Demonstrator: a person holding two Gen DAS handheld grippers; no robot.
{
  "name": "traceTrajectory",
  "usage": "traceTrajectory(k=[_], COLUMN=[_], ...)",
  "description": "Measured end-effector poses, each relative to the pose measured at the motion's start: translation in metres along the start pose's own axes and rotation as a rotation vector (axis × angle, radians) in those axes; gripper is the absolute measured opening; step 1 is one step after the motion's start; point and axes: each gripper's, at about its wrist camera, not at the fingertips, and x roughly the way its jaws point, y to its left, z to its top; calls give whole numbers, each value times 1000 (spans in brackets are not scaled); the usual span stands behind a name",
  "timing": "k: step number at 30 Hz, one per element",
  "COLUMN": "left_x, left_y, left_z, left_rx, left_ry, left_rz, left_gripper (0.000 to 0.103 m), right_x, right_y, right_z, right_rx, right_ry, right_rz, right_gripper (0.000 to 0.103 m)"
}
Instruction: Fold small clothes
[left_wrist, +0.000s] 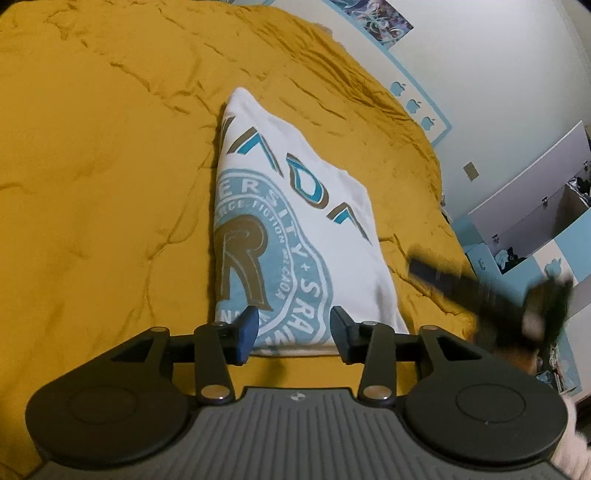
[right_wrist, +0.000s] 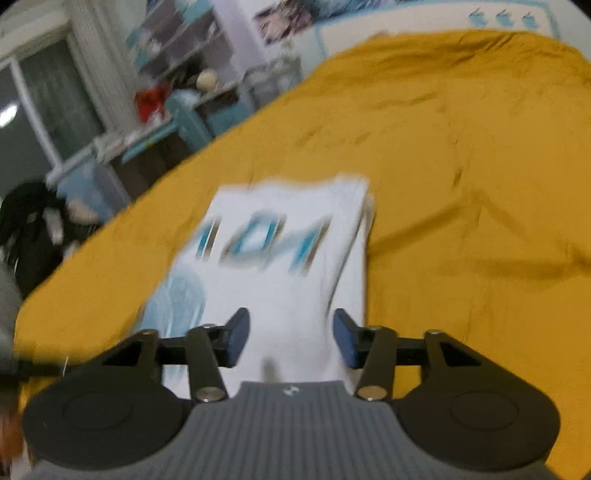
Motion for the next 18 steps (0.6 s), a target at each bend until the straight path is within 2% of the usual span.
traceTrajectory(k=[4, 7, 10, 11, 12, 13, 15, 16, 18], left_x=[6, 10, 13, 14, 15, 14, 14, 14, 16], left_y=[10, 15, 16, 16, 16, 16, 17, 17, 18], left_z=[-2, 1, 0, 0, -1, -2, -1, -1, 0], left_rx=[-57, -74, -63, -59, -57, -58, -61, -59, -51], left_ry=[-4, 9, 20, 20, 19, 20, 22, 24, 26], left_rz=[-9, -23, -23, -22, -22, -23, -34, -37, -42], left_gripper=[49, 49, 49, 49, 49, 49, 49, 49, 48], right_x=[47, 84, 111, 119, 125, 131, 132, 131, 143], right_y=[-37, -47, -47, -47, -48, -48, -47, -50, -60], right_z=[49, 71, 75, 75, 73, 72, 71, 72, 69], right_rx=[185, 182, 153, 155, 165, 163, 120, 119, 134], right_ry=[-76, -60, -13, 16, 43, 60, 28, 8, 38], right_rz=[-35, -111, -93, -66, -53, -76, -74, -95, -124], right_gripper=[54, 58, 57, 50, 38, 9, 7, 2, 0])
